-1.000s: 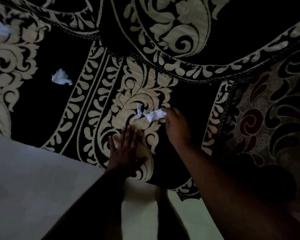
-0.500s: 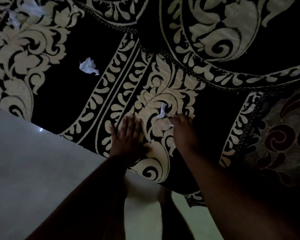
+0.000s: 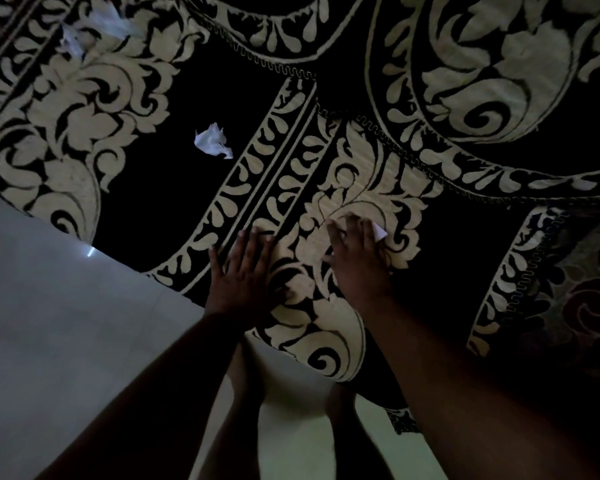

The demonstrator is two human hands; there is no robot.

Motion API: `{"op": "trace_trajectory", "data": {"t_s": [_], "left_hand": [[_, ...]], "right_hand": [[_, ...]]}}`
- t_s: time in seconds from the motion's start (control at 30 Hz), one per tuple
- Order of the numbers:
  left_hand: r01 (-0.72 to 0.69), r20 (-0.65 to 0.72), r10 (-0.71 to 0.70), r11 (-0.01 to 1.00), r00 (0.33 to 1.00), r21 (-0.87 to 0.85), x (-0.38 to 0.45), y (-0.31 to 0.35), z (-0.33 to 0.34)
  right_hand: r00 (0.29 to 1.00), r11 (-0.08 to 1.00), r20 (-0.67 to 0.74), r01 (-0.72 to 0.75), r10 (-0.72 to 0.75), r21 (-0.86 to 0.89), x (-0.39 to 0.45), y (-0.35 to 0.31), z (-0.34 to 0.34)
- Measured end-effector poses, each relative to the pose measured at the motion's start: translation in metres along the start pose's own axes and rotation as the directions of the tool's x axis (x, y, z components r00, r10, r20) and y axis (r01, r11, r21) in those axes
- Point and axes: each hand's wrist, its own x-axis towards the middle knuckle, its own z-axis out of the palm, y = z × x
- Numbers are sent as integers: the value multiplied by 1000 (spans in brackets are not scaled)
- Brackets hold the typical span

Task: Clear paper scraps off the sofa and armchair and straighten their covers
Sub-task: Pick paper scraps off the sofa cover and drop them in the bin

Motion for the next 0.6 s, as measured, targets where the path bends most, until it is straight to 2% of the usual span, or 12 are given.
{"op": "trace_trajectory", "data": {"t_s": [0.13, 0.17, 0.27, 0.4, 0.53, 0.6], "left_hand": [[-23, -24, 22, 1000, 999, -18, -6, -14, 1], [-18, -29, 17, 1000, 999, -9, -8, -19, 1], [12, 16, -12, 1000, 1000, 21, -12, -37, -3], [32, 37, -30, 999, 999, -36, -18, -58, -18], [16, 50, -14, 999, 999, -41, -22, -76, -27], [18, 65, -15, 999, 998, -46, -23, -85, -30]], "right_hand": [[973, 998, -222, 54, -58, -26, -13, 4, -5], [967, 996, -240, 80, -87, -39, -14, 7, -6], [967, 989, -207, 143, -148, -37, -11, 9, -11], [977, 987, -137, 163, -161, 4, -11, -13, -33], [976, 985, -142, 171, -165, 33, -6, -47, -51], [973, 976, -158, 189, -171, 108, -1, -65, -59]]}}
